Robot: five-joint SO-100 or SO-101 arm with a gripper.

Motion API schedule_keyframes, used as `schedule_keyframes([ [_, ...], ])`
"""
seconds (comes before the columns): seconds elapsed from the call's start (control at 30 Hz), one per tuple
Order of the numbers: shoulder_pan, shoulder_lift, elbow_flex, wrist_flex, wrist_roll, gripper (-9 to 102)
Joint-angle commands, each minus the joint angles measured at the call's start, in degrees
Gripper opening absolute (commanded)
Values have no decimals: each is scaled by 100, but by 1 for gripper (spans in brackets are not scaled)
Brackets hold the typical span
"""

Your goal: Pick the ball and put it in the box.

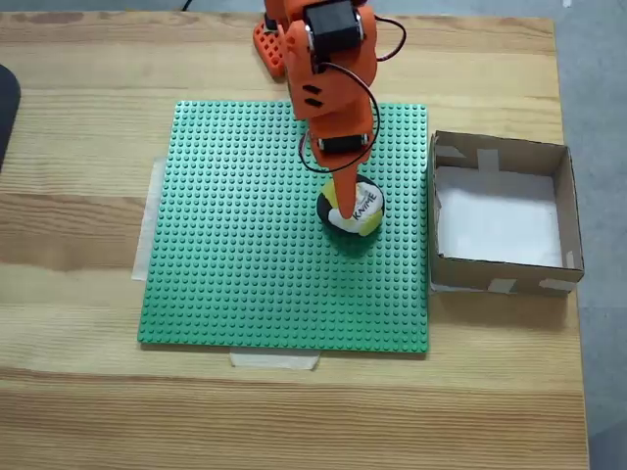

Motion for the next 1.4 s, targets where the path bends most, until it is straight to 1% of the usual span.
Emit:
schedule_keyframes([
  [0.0, 53, 35, -9, -97, -26, 42],
  [0.3, 35, 53, 246, -510, 62, 42],
  [0.53, 9, 35, 703, -1134, 272, 41],
  [0.67, 9, 35, 809, -1433, 202, 38],
  [1.1, -44, 35, 1107, -1907, 44, 30],
  [1.27, 62, 35, 1345, -2355, -229, 29],
  [1.37, 70, 35, 1380, -2461, -369, 27],
])
